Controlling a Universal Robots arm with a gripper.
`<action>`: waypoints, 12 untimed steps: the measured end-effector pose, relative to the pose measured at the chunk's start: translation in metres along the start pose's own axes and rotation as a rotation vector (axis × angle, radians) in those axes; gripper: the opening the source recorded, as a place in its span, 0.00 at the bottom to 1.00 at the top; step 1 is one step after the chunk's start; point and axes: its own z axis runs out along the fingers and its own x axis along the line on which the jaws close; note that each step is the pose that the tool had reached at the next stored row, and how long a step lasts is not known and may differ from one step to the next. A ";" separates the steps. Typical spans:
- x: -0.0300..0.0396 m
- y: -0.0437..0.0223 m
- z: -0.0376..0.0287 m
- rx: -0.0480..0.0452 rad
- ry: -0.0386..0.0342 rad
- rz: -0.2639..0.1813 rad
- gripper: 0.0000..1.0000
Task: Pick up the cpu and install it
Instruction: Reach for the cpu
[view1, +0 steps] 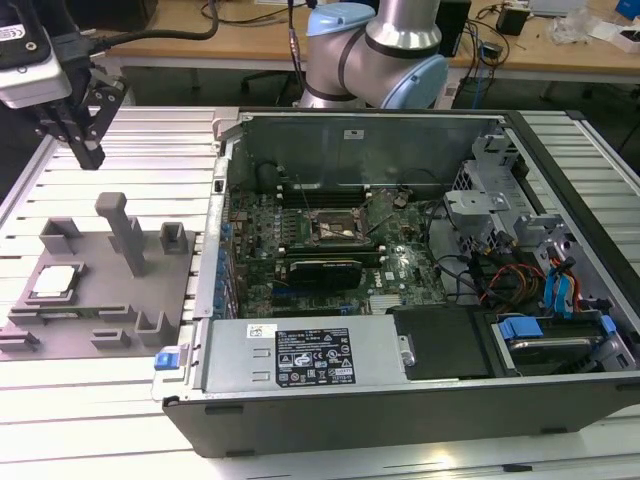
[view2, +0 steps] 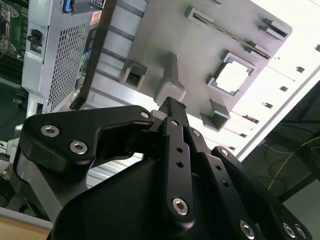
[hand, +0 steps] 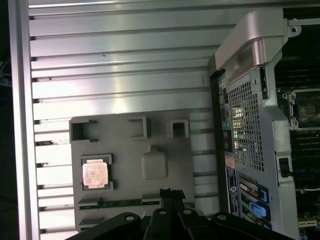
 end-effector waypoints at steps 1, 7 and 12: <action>0.0030 -0.0002 0.0003 0.0000 0.0000 0.000 0.11; 0.0156 -0.0013 0.0037 0.0000 0.0000 0.000 0.11; 0.0278 -0.0025 0.0090 -0.0001 -0.0001 0.000 0.11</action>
